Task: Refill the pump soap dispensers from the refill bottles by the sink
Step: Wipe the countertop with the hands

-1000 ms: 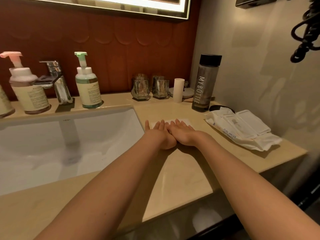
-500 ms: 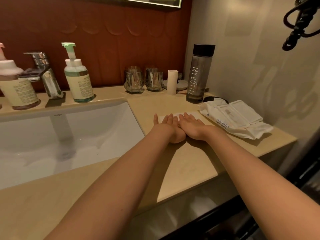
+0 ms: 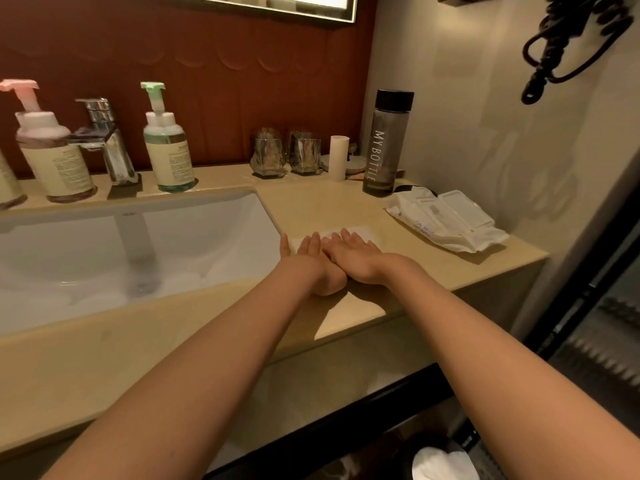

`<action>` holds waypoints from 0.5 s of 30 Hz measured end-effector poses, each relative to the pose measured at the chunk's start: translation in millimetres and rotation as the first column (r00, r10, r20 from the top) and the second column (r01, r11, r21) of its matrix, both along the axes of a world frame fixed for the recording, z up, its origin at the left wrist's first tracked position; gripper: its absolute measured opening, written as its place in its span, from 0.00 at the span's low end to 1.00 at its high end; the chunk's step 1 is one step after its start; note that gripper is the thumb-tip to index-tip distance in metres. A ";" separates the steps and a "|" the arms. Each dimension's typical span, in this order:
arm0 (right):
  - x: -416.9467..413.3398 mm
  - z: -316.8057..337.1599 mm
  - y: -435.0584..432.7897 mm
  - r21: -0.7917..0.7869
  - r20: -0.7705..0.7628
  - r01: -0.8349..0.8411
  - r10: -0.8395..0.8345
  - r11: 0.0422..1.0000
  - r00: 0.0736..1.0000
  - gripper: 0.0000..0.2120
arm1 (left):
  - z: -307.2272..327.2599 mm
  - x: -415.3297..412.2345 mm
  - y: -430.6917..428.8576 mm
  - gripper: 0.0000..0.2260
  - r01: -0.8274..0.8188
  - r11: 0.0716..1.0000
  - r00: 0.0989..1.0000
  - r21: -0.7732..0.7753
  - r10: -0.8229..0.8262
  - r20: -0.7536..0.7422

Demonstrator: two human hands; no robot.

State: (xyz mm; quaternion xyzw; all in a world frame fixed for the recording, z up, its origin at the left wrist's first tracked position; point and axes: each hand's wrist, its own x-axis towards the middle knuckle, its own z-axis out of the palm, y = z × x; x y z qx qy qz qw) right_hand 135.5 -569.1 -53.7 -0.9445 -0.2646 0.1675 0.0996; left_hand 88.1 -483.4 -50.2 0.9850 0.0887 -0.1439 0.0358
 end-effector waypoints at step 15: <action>-11.3 10.6 -84.7 -0.004 0.019 0.129 -0.129 0.992 0.991 0.25 | 4.2 4.3 -84.5 0.29 0.111 0.994 0.994 0.025 -0.111 0.014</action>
